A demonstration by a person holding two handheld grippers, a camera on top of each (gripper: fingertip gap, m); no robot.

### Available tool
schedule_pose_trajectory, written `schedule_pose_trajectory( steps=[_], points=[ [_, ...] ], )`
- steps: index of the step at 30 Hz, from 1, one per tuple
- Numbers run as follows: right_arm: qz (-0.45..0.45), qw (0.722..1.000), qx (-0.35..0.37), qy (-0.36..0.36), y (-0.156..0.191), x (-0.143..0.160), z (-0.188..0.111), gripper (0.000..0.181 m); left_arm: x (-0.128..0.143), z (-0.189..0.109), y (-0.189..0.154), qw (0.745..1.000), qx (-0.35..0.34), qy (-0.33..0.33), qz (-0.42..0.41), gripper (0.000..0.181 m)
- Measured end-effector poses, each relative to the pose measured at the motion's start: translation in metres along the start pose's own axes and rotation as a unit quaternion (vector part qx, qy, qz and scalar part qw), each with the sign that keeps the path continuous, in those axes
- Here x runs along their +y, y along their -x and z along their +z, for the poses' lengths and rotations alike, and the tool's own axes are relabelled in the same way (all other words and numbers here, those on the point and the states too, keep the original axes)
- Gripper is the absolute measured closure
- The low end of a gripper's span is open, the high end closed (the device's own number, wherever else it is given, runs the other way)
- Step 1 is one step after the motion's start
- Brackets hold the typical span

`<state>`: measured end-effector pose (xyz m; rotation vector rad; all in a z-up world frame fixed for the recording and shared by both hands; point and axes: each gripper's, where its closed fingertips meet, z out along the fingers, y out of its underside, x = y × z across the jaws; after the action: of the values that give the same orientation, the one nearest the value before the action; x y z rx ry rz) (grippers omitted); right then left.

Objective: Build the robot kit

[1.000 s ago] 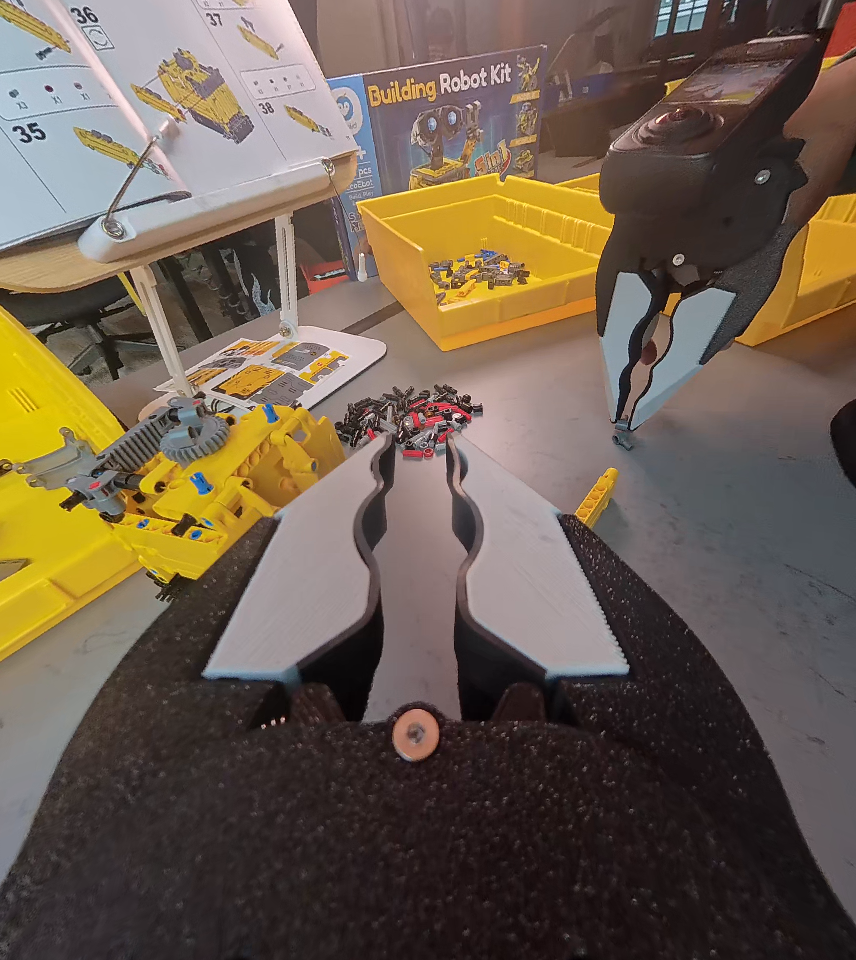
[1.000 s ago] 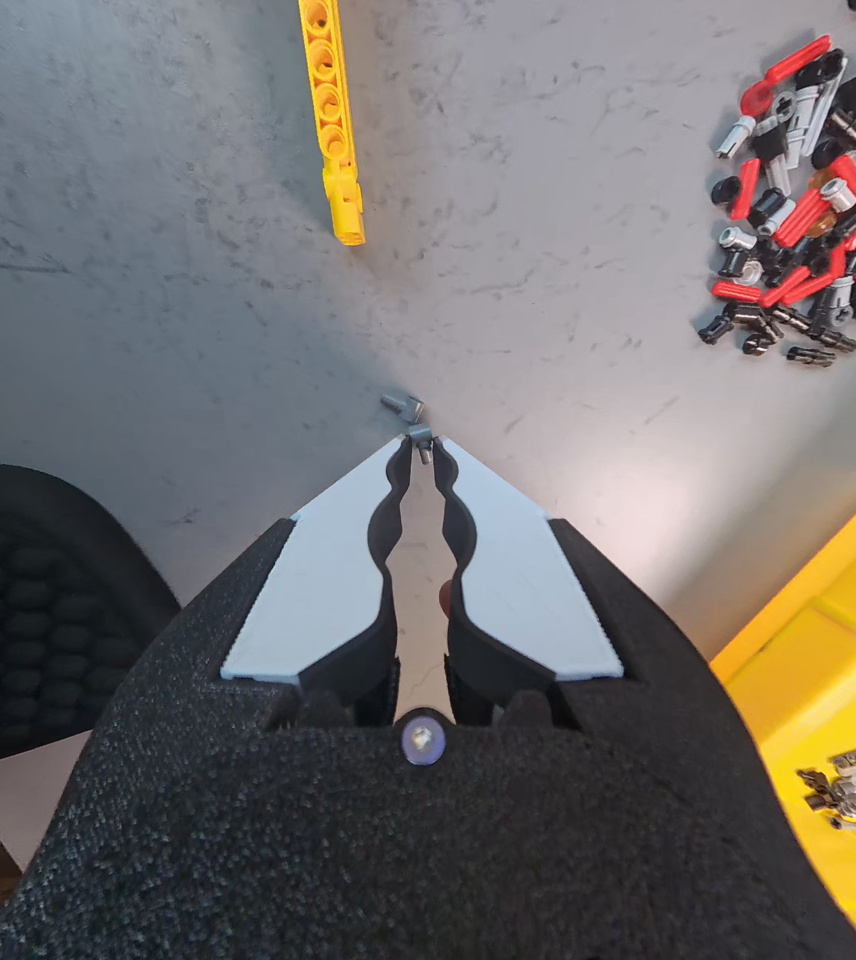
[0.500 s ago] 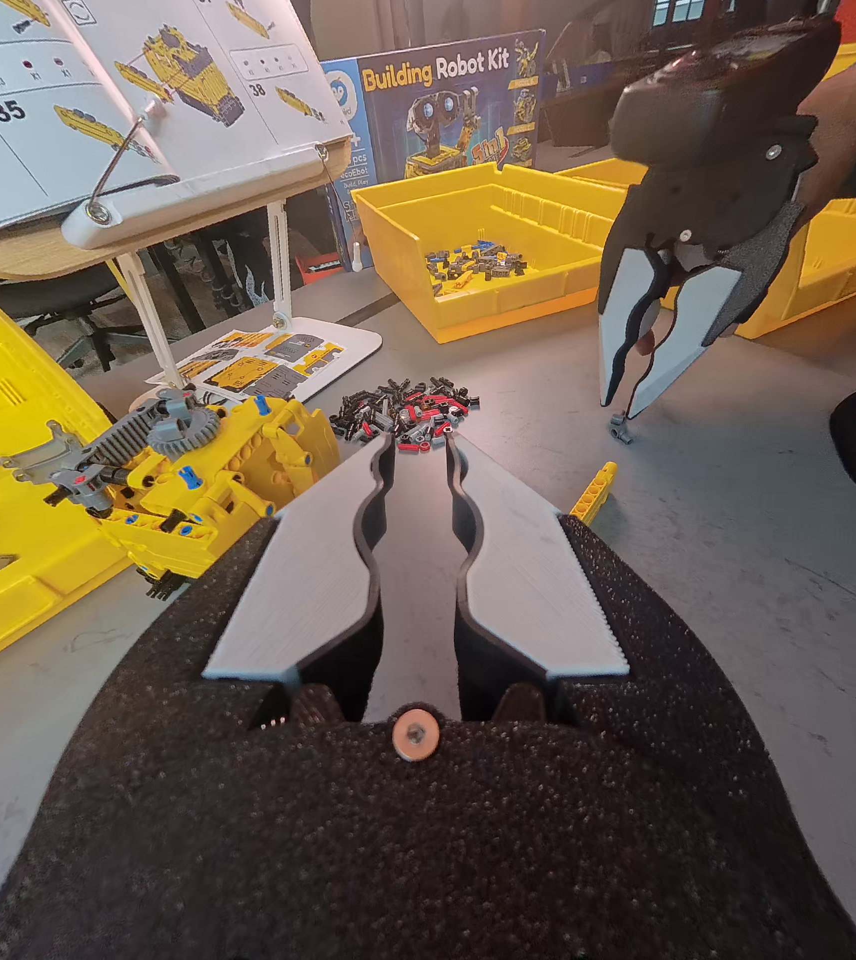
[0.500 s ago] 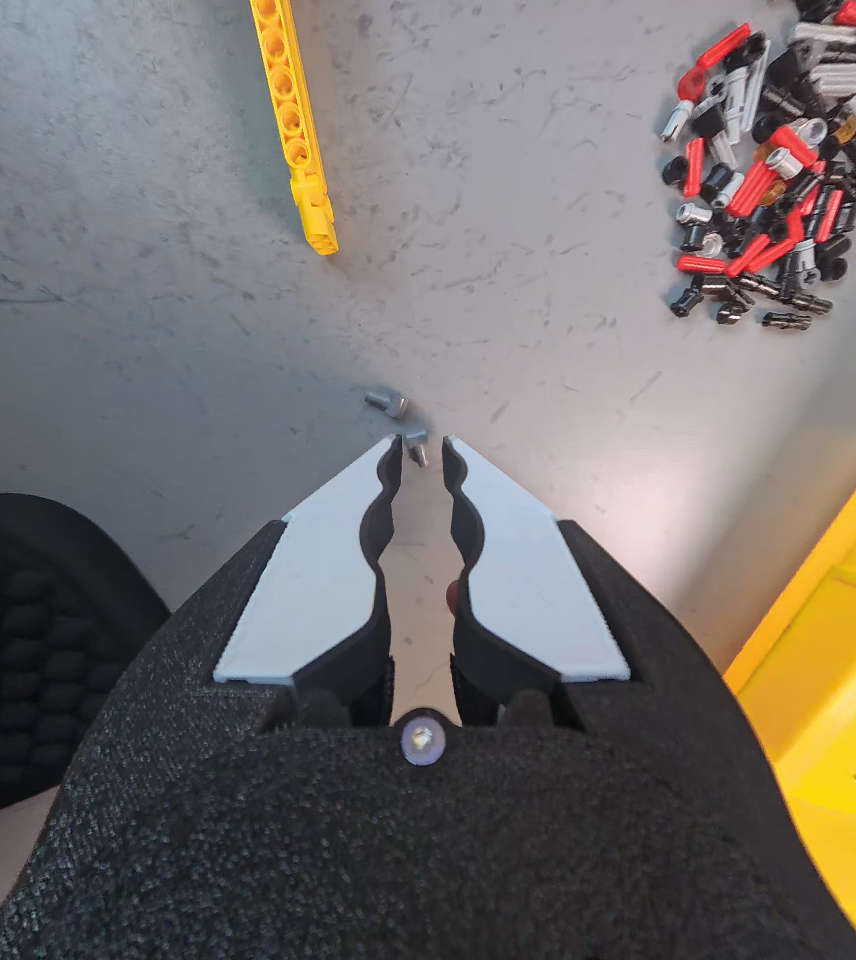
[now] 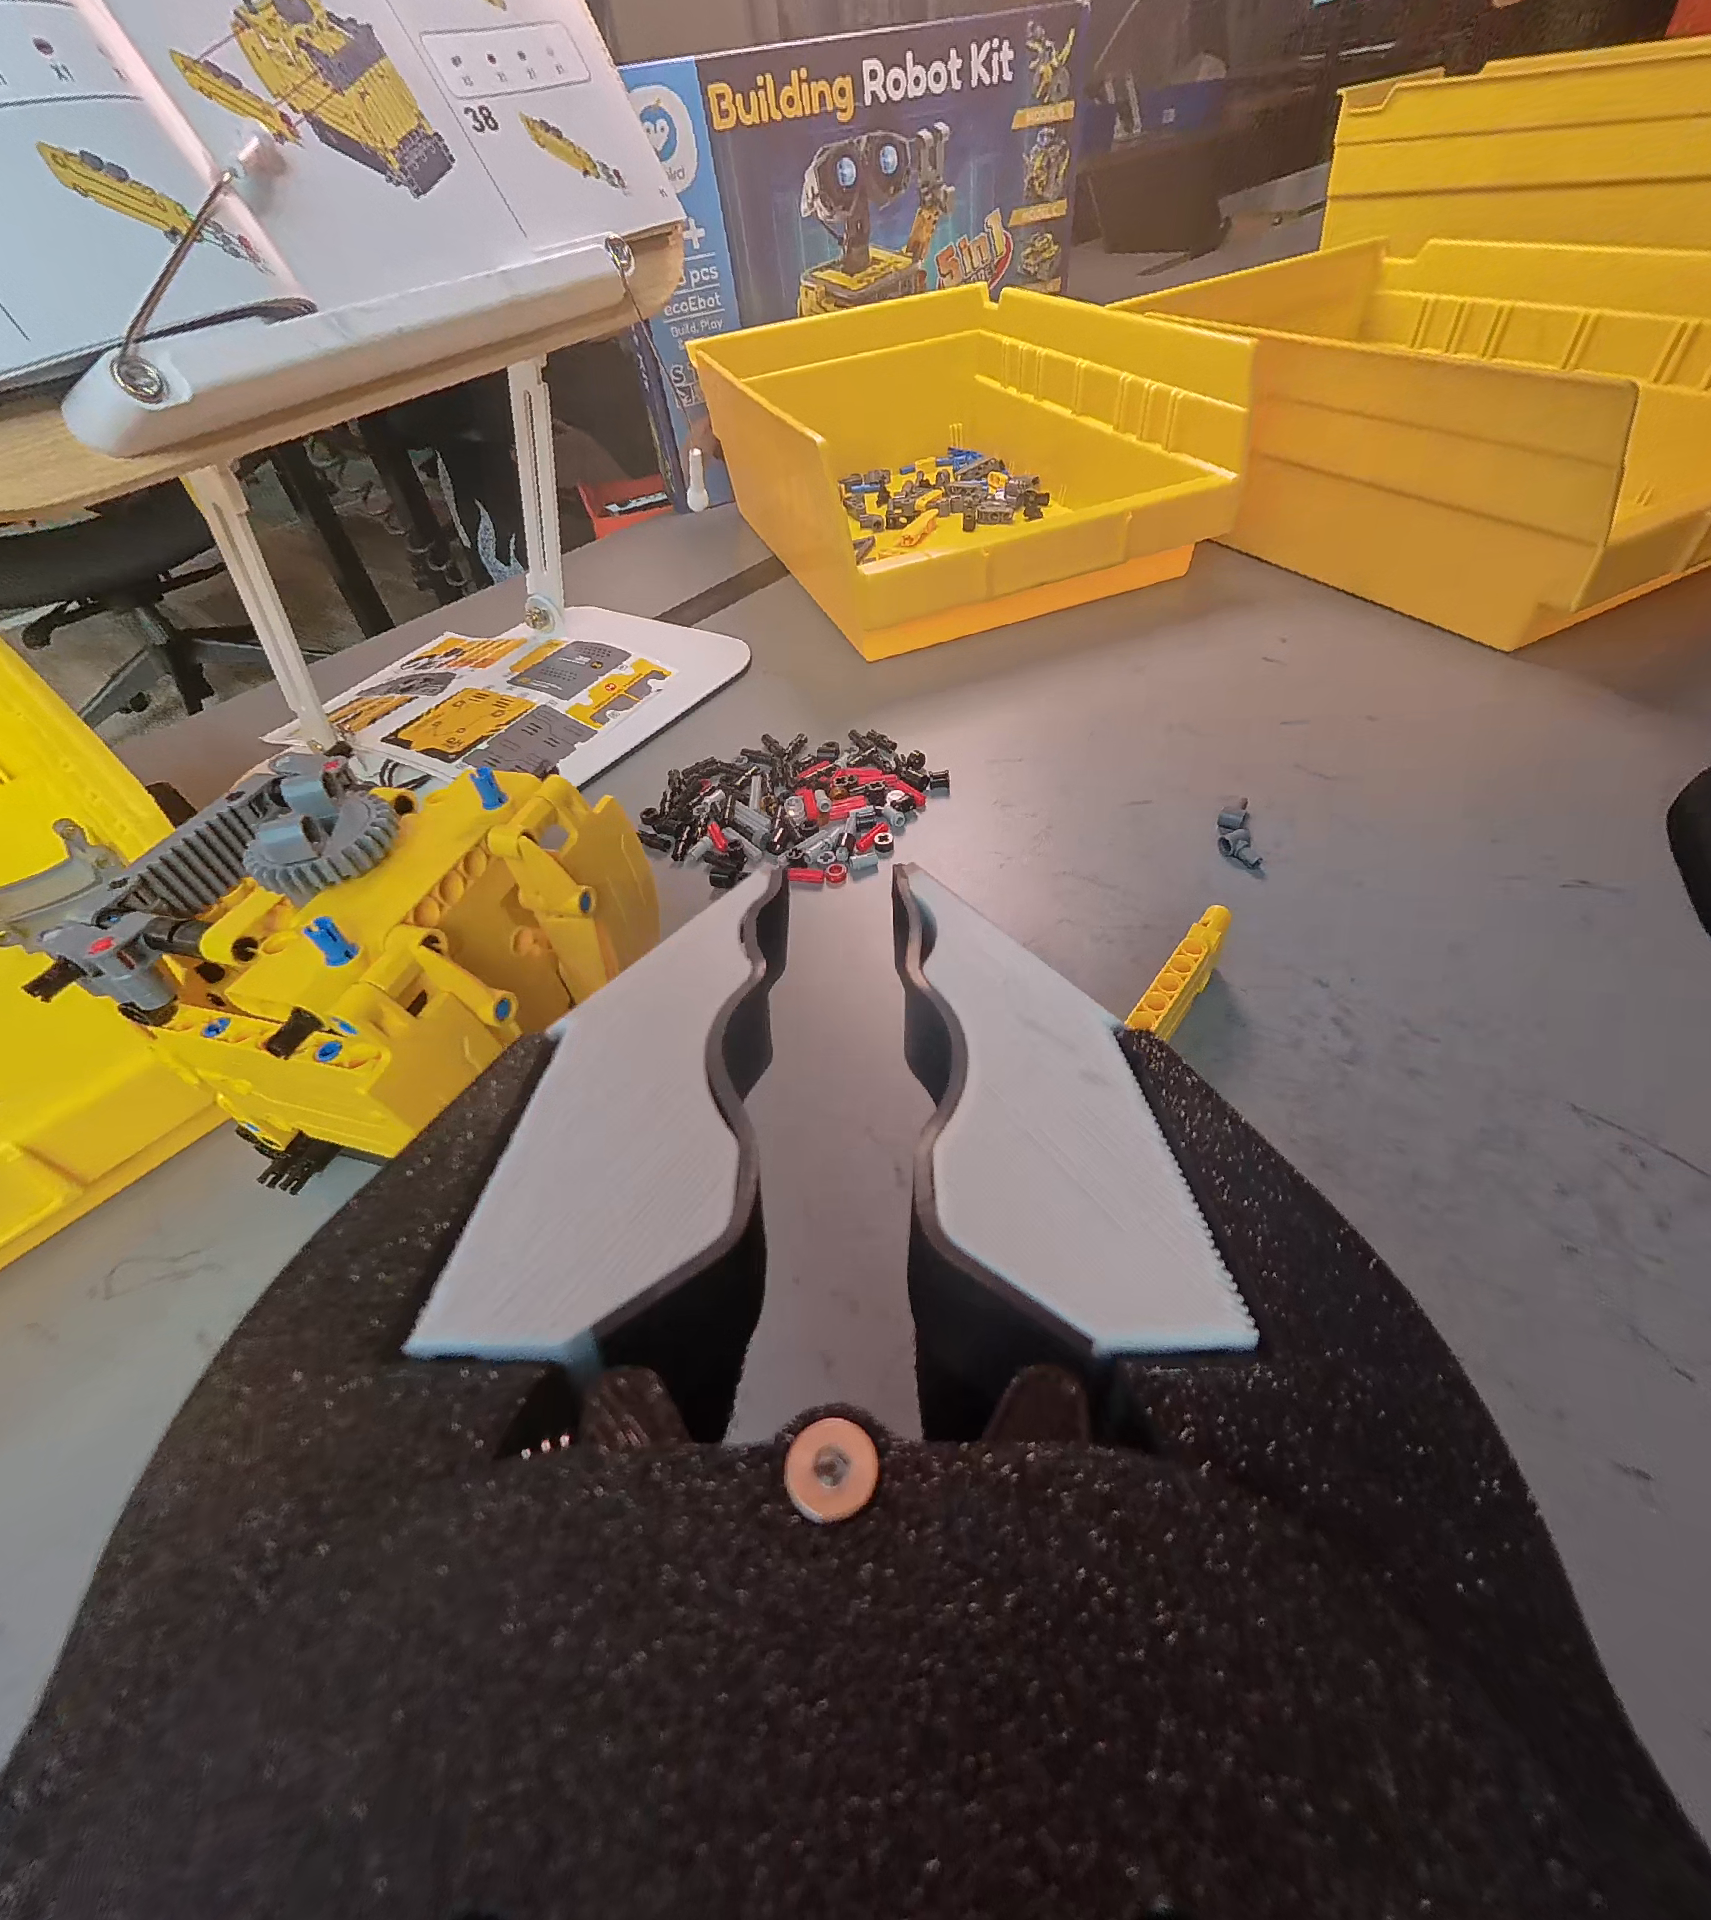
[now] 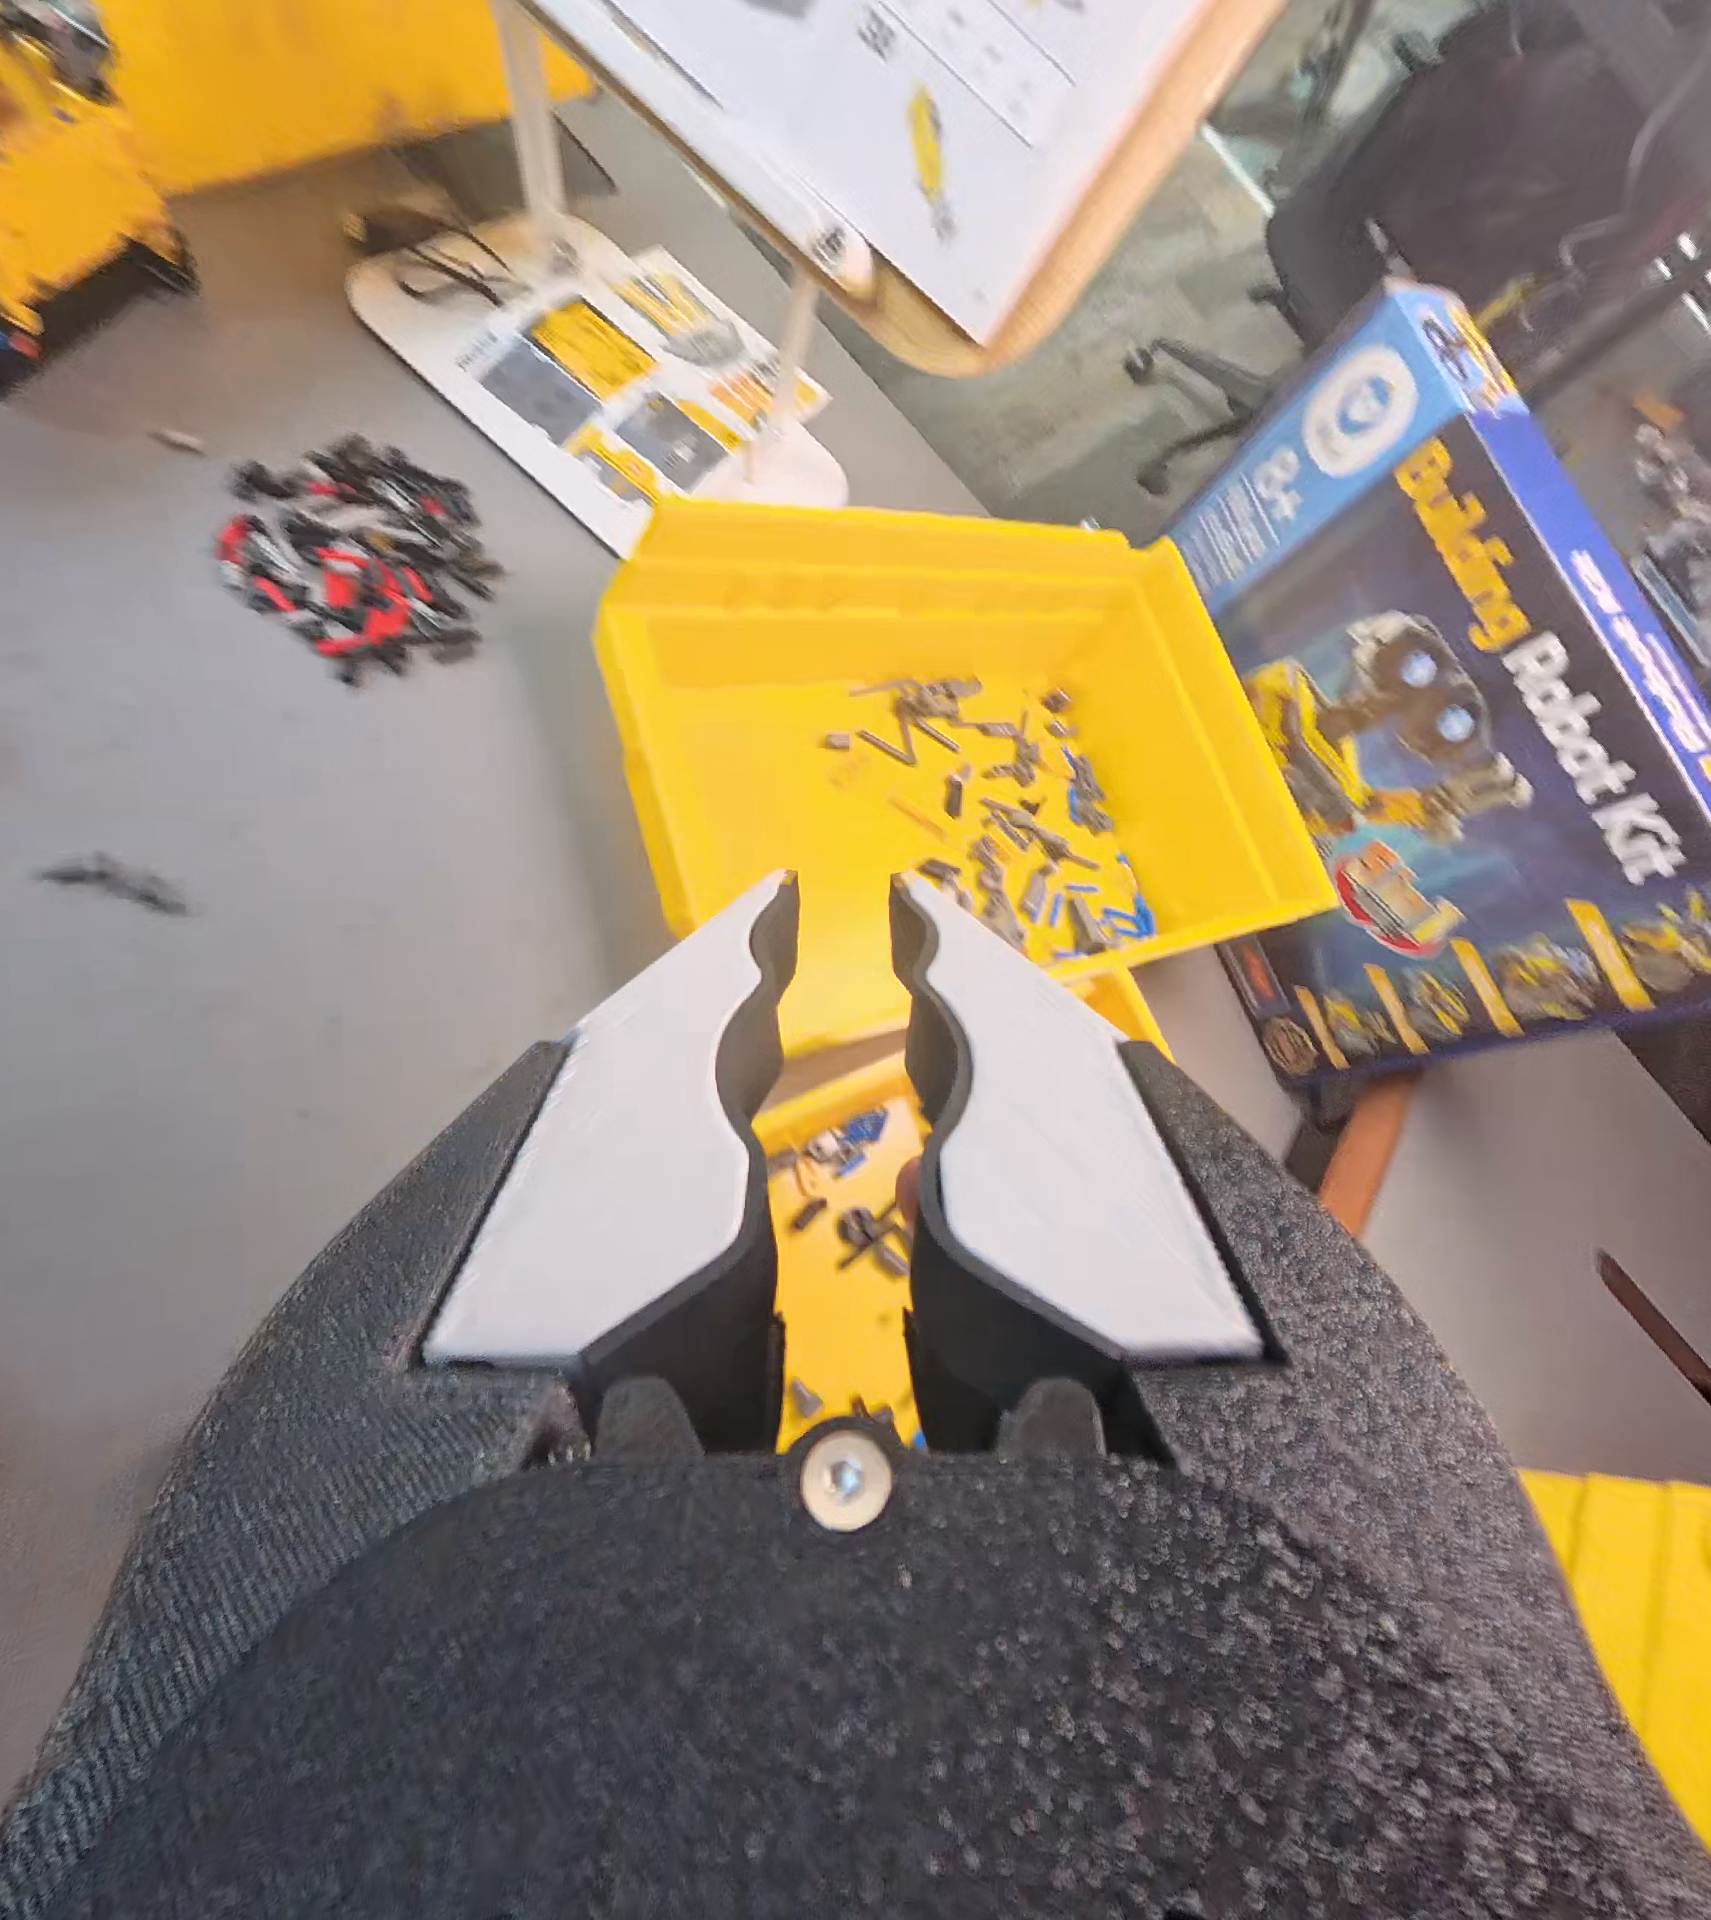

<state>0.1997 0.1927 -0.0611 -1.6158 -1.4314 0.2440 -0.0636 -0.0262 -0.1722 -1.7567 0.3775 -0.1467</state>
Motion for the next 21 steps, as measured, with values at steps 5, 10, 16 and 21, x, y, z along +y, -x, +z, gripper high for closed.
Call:
schedule_pose_trajectory(
  steps=[5,10,16,21],
  points=[
    [0.032,0.990,0.057,0.125,-0.062,0.091,-0.008,0.167,0.004,0.003,0.001,1.000,-0.003,0.007,0.000,0.162],
    [0.042,0.968,0.031,0.244,-0.074,0.169,-0.001,0.168,0.010,0.007,0.000,1.000,-0.004,0.018,0.001,0.161],
    [0.026,0.942,-0.016,0.333,-0.068,0.219,0.012,0.169,0.017,0.011,-0.001,0.999,-0.004,0.032,0.001,0.161],
    [0.006,0.916,-0.095,0.391,-0.039,0.240,0.017,0.169,0.018,0.013,-0.001,0.999,-0.005,0.037,0.008,0.161]
  ],
)
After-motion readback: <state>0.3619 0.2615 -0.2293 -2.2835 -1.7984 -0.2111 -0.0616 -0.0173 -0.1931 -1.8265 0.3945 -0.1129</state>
